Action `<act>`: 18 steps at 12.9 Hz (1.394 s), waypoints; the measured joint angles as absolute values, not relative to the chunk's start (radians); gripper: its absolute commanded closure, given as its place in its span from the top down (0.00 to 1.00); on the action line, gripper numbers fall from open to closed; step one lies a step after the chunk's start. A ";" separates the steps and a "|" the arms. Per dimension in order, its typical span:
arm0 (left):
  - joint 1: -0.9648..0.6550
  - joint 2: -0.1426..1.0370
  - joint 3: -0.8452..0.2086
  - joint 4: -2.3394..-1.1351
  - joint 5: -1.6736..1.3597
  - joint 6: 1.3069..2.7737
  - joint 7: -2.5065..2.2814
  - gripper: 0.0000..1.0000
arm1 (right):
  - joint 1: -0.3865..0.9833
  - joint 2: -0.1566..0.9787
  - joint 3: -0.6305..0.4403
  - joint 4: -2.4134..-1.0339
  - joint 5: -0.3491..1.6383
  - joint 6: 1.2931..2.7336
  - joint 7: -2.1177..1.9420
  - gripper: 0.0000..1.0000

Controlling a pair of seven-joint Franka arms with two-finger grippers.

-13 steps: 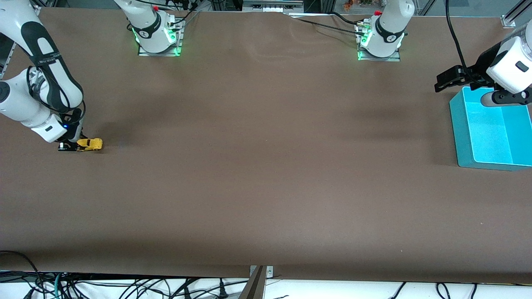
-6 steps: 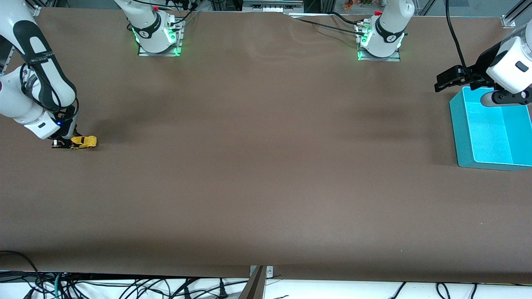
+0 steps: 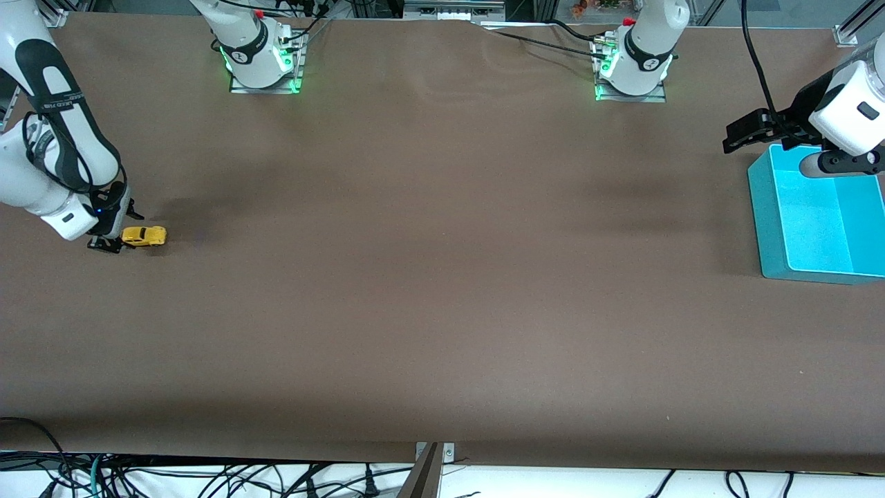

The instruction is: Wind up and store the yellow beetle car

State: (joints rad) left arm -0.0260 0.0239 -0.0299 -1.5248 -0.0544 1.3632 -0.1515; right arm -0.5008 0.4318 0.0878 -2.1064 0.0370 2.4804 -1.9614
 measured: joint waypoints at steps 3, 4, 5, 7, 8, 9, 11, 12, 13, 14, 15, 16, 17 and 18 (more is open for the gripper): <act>-0.026 0.024 -0.030 -1.525 -0.054 1.363 -0.151 1.00 | -0.469 0.410 0.121 -1.972 0.022 2.301 -1.889 1.00; -0.026 0.024 -0.030 -1.525 -0.054 1.363 -0.151 1.00 | -0.458 0.397 0.122 -1.938 0.017 2.254 -1.868 1.00; -0.026 0.024 -0.030 -1.525 -0.054 1.363 -0.151 1.00 | -0.451 0.382 0.122 -1.919 0.013 2.223 -1.843 1.00; -0.026 0.024 -0.030 -1.525 -0.054 1.362 -0.151 1.00 | -0.441 0.349 0.122 -1.910 0.001 2.200 -1.777 1.00; -0.026 0.024 -0.030 -1.525 -0.054 1.362 -0.151 1.00 | -0.431 0.328 0.122 -1.909 -0.008 2.184 -1.713 1.00; -0.026 0.024 -0.030 -1.525 -0.054 1.362 -0.151 1.00 | -0.416 0.301 0.122 -1.908 -0.016 2.159 -1.630 1.00; -0.026 0.024 -0.030 -1.525 -0.054 1.362 -0.151 1.00 | -0.374 0.227 0.124 -1.907 -0.028 2.078 -1.448 1.00; -0.026 0.024 -0.030 -1.525 -0.054 1.362 -0.151 1.00 | -0.351 0.183 0.126 -1.907 -0.030 2.030 -1.357 1.00; -0.026 0.024 -0.030 -1.525 -0.054 1.362 -0.151 1.00 | -0.331 0.136 0.128 -1.908 -0.032 1.983 -1.263 1.00; -0.026 0.024 -0.030 -1.525 -0.054 1.362 -0.151 1.00 | -0.317 0.095 0.131 -1.908 -0.033 1.943 -1.178 1.00; -0.026 0.024 -0.030 -1.525 -0.054 1.362 -0.151 1.00 | -0.307 0.053 0.138 -1.909 -0.033 1.905 -1.088 1.00; -0.026 0.024 -0.030 -1.525 -0.054 1.362 -0.151 1.00 | -0.298 0.007 0.150 -1.909 -0.033 1.870 -0.987 1.00; -0.026 0.024 -0.030 -1.525 -0.054 1.361 -0.151 1.00 | -0.285 -0.033 0.158 -1.909 -0.033 1.838 -0.883 1.00; -0.027 0.026 -0.030 -1.525 -0.054 1.354 -0.151 1.00 | -0.268 -0.071 0.165 -1.909 -0.033 1.809 -0.776 1.00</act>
State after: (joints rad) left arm -0.0267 0.0264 -0.0304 -1.5249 -0.0544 1.3535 -0.1515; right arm -0.2677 -0.0708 0.1652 -1.9089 -0.0332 1.8091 -0.7762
